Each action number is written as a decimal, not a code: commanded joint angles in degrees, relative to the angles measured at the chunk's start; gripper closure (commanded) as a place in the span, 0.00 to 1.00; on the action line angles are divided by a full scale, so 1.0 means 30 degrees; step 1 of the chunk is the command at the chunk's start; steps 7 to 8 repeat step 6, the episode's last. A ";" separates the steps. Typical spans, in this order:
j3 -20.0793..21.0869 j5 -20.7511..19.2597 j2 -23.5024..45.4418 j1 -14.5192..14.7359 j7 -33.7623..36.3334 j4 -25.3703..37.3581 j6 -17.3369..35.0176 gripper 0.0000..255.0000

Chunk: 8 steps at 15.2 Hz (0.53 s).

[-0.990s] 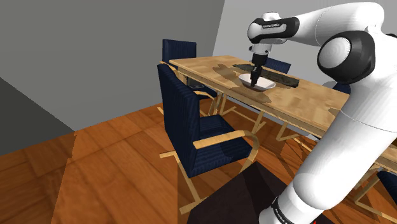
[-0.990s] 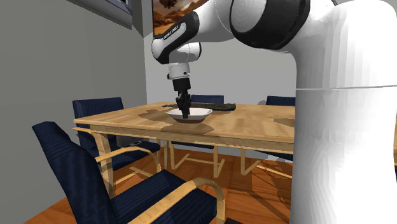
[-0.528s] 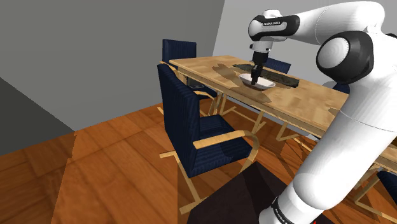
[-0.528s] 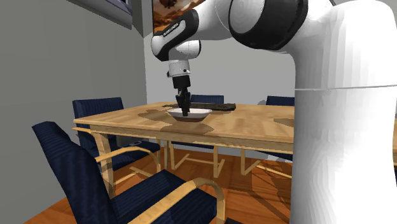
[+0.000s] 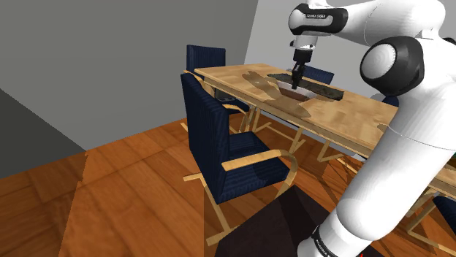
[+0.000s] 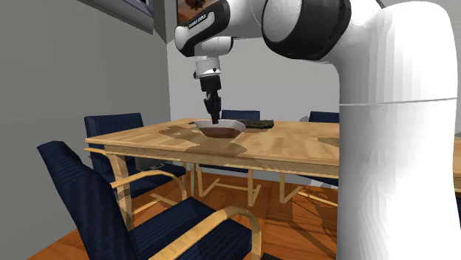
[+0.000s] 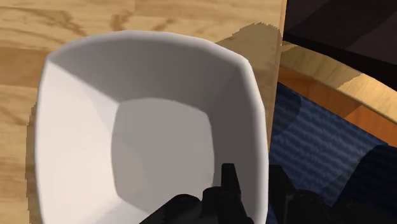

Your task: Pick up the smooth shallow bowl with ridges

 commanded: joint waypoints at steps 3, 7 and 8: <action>-0.0046 0.0143 0.0323 -0.0083 -0.0214 0.1403 -0.1129 1.00; -0.0063 0.0193 0.0443 -0.0115 -0.0281 0.1847 -0.1460 1.00; -0.0063 0.0193 0.0443 -0.0115 -0.0281 0.1847 -0.1460 1.00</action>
